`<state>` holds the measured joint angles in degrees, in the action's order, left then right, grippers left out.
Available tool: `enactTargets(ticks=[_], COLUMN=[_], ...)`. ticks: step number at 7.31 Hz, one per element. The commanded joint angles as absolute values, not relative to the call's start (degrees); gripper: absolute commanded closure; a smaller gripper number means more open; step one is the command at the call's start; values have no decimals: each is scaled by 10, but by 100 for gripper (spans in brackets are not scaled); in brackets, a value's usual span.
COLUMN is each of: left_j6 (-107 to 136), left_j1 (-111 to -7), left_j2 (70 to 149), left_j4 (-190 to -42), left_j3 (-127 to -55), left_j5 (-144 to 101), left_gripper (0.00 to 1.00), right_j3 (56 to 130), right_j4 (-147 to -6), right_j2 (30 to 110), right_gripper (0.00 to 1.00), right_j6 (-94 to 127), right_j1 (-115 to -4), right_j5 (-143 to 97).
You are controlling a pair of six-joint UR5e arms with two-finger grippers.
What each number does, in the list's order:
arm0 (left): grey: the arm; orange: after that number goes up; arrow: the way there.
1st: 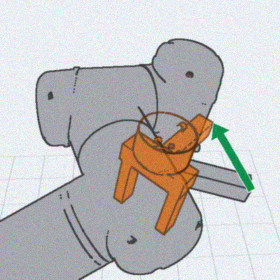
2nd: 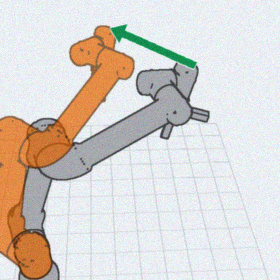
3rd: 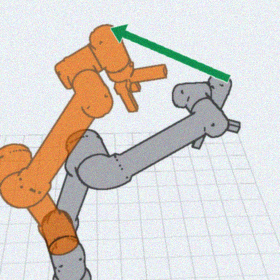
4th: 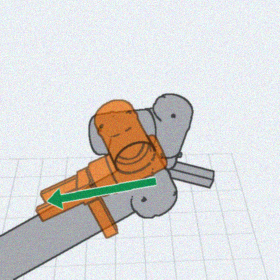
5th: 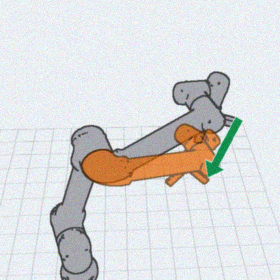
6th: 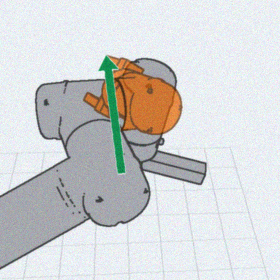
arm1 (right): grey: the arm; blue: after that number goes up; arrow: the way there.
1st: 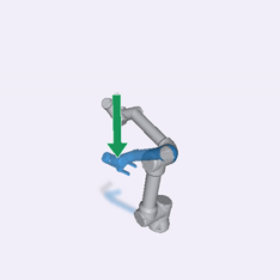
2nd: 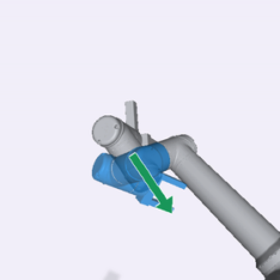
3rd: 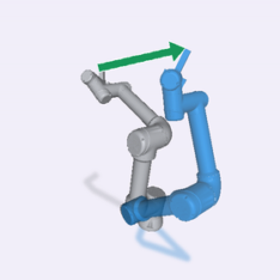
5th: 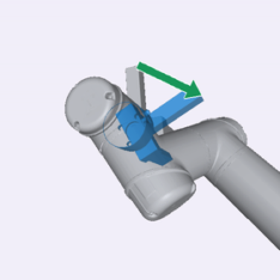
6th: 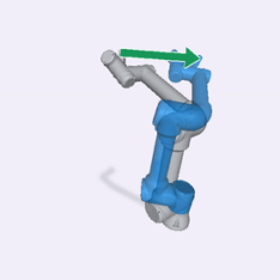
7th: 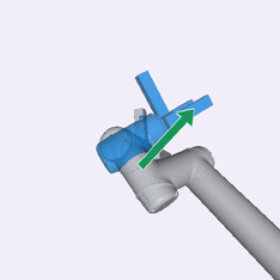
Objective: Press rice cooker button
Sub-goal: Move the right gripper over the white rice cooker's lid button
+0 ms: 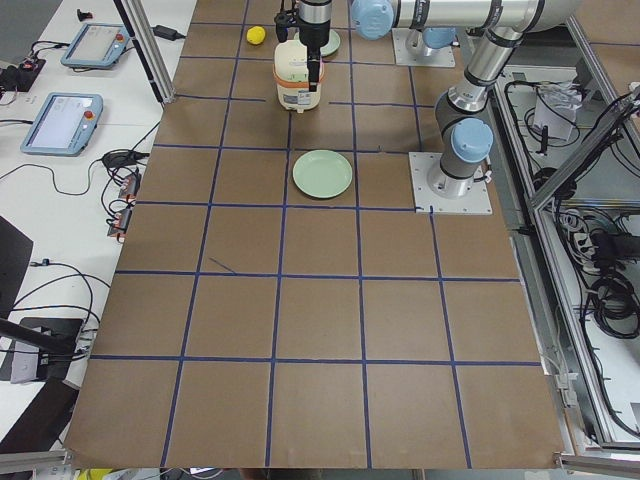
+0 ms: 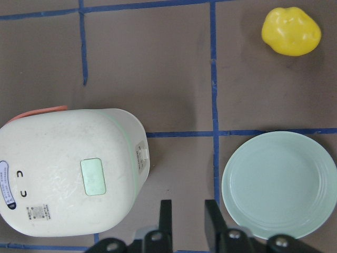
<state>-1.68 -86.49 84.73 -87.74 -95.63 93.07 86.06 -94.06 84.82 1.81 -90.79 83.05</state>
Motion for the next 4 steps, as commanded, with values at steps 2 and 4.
enactTargets(ticks=[2, 4], left_j6=[-17, -17], left_j1=[-865, -865], left_j2=[847, 847], left_j4=[-877, -878], left_j3=[-956, -956], left_j5=[931, 931], left_gripper=[0, 0], right_j3=[877, 888], right_j4=[-942, -942], right_j2=[840, 830], right_gripper=[95, 93], right_j6=[17, -2], right_j1=[-935, -935], right_j5=[756, 717])
